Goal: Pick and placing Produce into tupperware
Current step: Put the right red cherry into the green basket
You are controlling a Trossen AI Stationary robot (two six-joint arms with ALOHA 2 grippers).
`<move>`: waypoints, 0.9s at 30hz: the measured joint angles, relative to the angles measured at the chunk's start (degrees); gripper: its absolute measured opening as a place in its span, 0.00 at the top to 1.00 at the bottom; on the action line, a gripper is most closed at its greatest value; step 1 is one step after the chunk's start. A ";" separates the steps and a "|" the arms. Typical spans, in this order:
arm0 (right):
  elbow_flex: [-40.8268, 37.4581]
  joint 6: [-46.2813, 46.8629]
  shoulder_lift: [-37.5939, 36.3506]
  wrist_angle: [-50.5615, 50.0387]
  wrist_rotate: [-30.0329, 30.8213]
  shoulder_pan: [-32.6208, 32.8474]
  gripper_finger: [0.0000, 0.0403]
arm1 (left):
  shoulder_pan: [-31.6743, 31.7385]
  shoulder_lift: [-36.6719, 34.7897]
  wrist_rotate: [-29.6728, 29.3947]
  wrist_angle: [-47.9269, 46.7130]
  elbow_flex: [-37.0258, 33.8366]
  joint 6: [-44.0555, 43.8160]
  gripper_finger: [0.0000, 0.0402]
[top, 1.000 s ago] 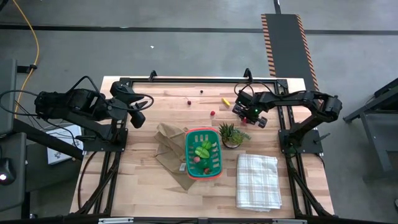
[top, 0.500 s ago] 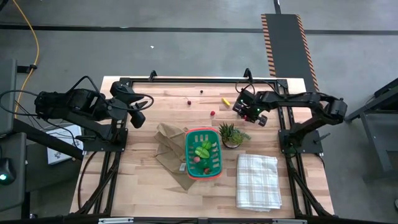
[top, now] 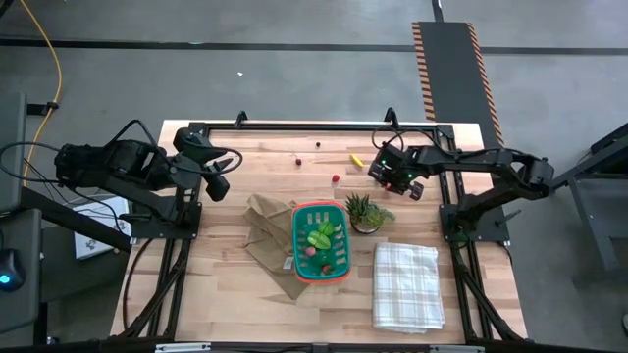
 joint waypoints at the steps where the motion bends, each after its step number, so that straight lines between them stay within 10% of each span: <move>1: 0.00 0.01 0.00 -0.25 0.03 -0.06 0.77 | 0.00 0.00 0.00 -0.01 0.00 0.02 0.75; 27: 0.00 -0.19 0.02 -4.84 -0.92 -5.48 0.57 | -0.02 0.00 0.00 -0.09 0.00 0.00 0.75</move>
